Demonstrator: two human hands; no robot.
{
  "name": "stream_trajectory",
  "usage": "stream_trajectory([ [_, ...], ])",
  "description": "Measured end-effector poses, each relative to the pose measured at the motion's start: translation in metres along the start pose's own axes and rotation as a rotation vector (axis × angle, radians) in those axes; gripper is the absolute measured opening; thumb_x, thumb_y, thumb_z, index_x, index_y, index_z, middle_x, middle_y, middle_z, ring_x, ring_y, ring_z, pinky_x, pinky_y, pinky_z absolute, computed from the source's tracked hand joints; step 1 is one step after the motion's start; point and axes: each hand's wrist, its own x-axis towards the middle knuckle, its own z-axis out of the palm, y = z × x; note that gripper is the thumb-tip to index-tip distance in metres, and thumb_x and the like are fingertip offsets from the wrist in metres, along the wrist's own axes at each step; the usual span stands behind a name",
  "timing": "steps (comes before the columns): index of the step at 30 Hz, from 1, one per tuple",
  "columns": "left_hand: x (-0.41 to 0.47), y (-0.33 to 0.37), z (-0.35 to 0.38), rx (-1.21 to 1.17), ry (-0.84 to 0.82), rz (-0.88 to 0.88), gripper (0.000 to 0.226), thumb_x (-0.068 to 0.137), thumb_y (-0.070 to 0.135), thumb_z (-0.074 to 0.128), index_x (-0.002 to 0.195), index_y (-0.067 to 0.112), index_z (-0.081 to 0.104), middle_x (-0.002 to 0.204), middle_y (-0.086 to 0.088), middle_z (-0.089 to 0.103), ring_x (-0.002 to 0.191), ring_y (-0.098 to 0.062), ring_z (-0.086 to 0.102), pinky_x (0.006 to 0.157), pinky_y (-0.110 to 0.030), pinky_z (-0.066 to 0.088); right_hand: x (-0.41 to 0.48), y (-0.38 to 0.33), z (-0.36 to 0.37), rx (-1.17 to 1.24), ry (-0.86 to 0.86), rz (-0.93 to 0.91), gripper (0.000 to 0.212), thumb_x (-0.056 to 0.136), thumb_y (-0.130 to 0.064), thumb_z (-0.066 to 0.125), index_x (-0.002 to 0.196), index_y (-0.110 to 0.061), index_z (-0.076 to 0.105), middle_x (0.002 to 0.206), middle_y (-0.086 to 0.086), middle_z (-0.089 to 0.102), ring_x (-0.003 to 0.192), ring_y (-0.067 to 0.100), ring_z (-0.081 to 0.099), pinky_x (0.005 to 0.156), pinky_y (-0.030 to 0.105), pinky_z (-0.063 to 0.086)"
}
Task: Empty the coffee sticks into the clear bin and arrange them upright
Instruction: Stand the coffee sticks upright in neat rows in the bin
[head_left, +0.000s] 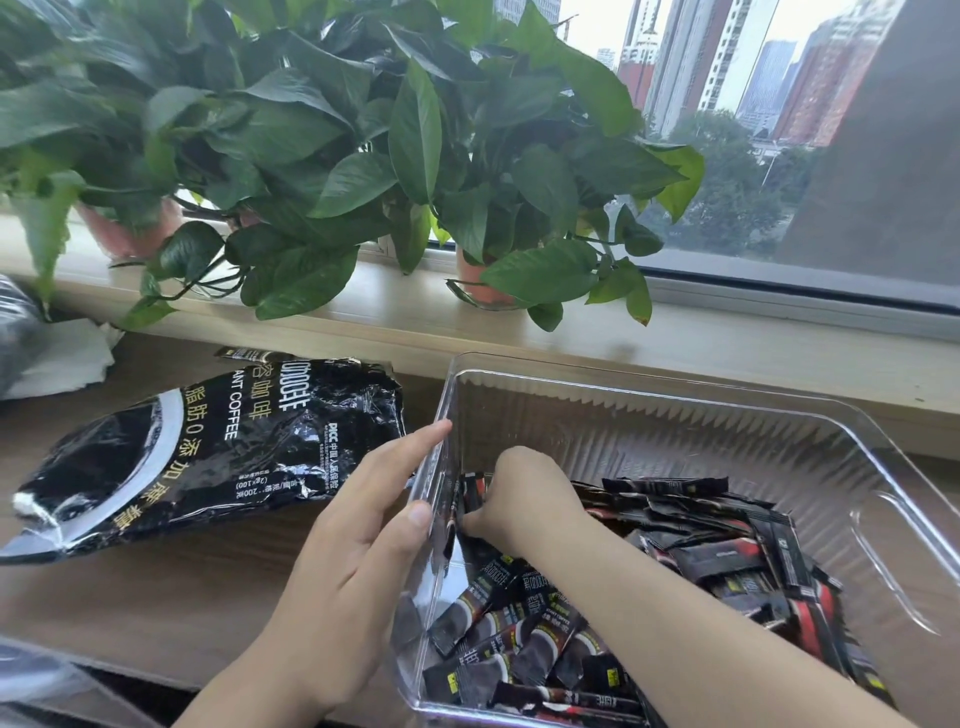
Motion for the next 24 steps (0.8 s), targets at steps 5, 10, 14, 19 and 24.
stream_trajectory([
  [5, 0.000, 0.000, 0.000, 0.003, 0.001, -0.002, 0.052, 0.091, 0.043, 0.040, 0.143, 0.040, 0.047, 0.145, 0.019, 0.048, 0.139, -0.007, 0.040, 0.109, -0.038, 0.033, -0.006, 0.007, -0.006, 0.302, -0.041, -0.011, 0.028, 0.087, -0.034, 0.076, 0.076, -0.008, 0.076, 0.071, 0.004, 0.070, 0.064, 0.016, 0.062, 0.063, 0.027, 0.051],
  [10, 0.001, -0.001, -0.001, 0.024, 0.001, 0.001, 0.052, 0.092, 0.043, 0.039, 0.143, 0.038, 0.047, 0.145, 0.019, 0.049, 0.139, -0.007, 0.041, 0.109, -0.037, 0.033, -0.014, 0.016, -0.020, 0.550, -0.108, -0.070, 0.003, 0.084, -0.022, 0.079, 0.083, -0.019, 0.080, 0.074, 0.000, 0.075, 0.053, 0.007, 0.058, 0.049, 0.015, 0.044],
  [14, 0.000, -0.002, -0.001, 0.021, -0.003, 0.006, 0.052, 0.093, 0.044, 0.039, 0.144, 0.037, 0.046, 0.145, 0.017, 0.049, 0.139, -0.009, 0.042, 0.108, -0.038, 0.034, -0.013, 0.021, -0.024, 0.488, -0.095, -0.142, 0.010, 0.083, -0.014, 0.077, 0.089, -0.022, 0.079, 0.085, -0.002, 0.077, 0.075, 0.008, 0.069, 0.058, 0.010, 0.047],
  [19, 0.001, -0.001, -0.001, 0.029, -0.007, 0.018, 0.052, 0.094, 0.042, 0.038, 0.145, 0.033, 0.046, 0.145, 0.016, 0.050, 0.139, -0.011, 0.042, 0.109, -0.030, 0.036, -0.014, 0.033, -0.031, 0.268, 0.022, -0.248, 0.015, 0.085, -0.016, 0.071, 0.092, -0.028, 0.076, 0.087, -0.013, 0.073, 0.083, 0.001, 0.067, 0.067, 0.010, 0.044],
  [24, 0.000, -0.001, -0.001, 0.040, -0.008, 0.020, 0.051, 0.094, 0.042, 0.037, 0.145, 0.035, 0.045, 0.145, 0.019, 0.049, 0.139, -0.007, 0.041, 0.108, -0.025, 0.036, -0.028, 0.063, -0.057, 0.075, 0.160, -0.241, 0.014, 0.087, -0.026, 0.071, 0.099, -0.031, 0.076, 0.089, -0.016, 0.072, 0.084, -0.003, 0.063, 0.069, 0.009, 0.045],
])
